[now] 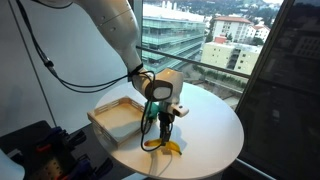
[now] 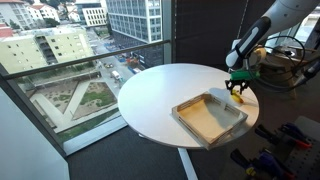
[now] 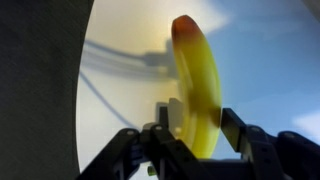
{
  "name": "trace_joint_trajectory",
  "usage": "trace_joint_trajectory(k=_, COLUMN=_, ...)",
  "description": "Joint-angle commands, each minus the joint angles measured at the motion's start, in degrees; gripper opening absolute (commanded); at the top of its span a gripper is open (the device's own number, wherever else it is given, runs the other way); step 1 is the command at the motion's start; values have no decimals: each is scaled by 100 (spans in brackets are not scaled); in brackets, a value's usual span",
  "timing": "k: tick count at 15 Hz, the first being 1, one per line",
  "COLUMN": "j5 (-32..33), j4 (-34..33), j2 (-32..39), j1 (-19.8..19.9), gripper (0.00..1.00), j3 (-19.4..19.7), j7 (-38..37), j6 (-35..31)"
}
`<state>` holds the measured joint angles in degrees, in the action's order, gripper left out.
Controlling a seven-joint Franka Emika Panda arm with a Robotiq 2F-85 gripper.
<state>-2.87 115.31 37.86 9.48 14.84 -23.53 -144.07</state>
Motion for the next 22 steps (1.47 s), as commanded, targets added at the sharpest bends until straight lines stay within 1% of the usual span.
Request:
trace_joint_trajectory(k=1, j5=-134, j4=-117, j2=36, j1=32, gripper=87, j3=3, j7=105, j6=12)
trace_joint_trajectory(k=2, j5=-134, j4=-114, j2=27, j1=31, gripper=95, j3=2, j7=107, j6=13)
trace_joint_trajectory(k=3, j5=-132, j4=-110, j2=18, j1=29, gripper=100, j3=1, j7=111, j6=19)
trace_joint_trajectory(k=15, j5=-64, j4=13, j2=-381, j1=-91, gripper=100, j3=-3, j7=147, j6=177)
trace_joint_trajectory(k=22, j5=-25, j4=118, j2=-739, j1=-153, gripper=100, j3=-31, j7=213, j6=421)
